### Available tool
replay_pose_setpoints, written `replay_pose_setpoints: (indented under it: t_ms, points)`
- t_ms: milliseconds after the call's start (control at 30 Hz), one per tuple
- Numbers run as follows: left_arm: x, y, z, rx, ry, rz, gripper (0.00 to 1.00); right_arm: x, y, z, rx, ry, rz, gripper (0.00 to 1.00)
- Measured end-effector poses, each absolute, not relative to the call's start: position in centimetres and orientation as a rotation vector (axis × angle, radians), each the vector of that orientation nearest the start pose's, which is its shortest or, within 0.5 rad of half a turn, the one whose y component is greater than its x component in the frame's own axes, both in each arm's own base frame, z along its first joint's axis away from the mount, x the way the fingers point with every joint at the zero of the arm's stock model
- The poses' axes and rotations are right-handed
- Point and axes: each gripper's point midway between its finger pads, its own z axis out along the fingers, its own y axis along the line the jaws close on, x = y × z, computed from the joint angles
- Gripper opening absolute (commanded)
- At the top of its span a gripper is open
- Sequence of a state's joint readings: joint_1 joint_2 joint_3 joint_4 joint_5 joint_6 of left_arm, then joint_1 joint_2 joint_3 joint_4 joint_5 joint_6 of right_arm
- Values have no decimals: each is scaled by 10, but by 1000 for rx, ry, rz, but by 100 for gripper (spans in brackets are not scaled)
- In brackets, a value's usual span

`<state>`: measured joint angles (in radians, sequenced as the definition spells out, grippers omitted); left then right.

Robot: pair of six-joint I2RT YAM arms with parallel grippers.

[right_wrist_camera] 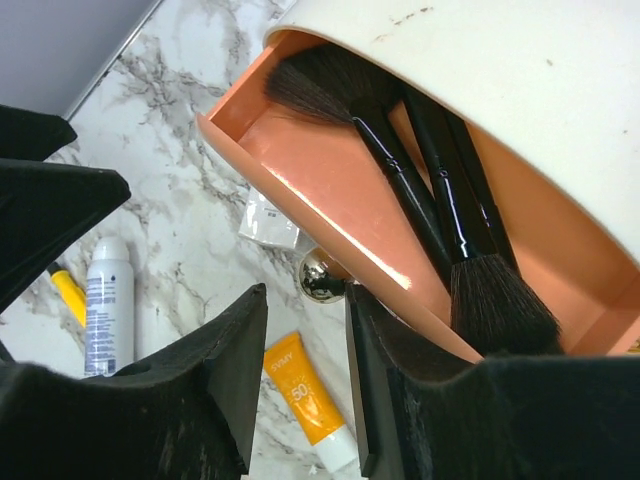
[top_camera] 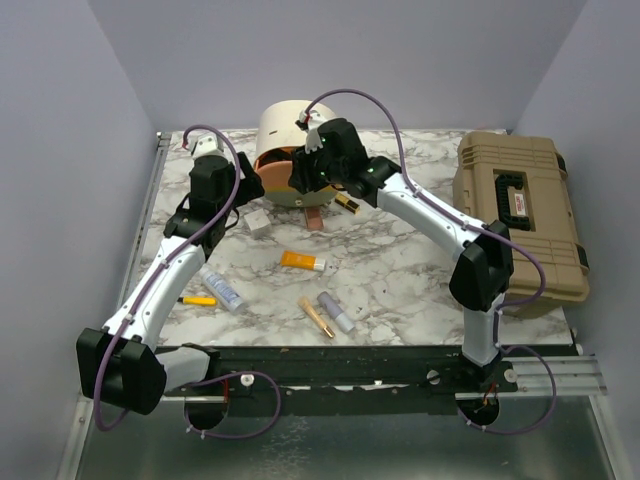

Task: Organize the makeup
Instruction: Close the drawer in the storage box.

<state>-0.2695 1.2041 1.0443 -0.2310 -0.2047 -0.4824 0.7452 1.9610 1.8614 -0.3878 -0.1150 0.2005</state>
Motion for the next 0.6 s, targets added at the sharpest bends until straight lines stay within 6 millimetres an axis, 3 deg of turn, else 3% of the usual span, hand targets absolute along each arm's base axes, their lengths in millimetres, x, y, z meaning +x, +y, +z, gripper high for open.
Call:
replay_pose_setpoints:
  t_ms: [300, 600]
  points:
    - [382, -97, 246, -314, 1953, -337, 77, 422, 397, 236, -640, 2005, 535, 29]
    - [382, -108, 247, -273, 1957, -400, 76, 439, 391, 235, -583, 1975, 425, 27]
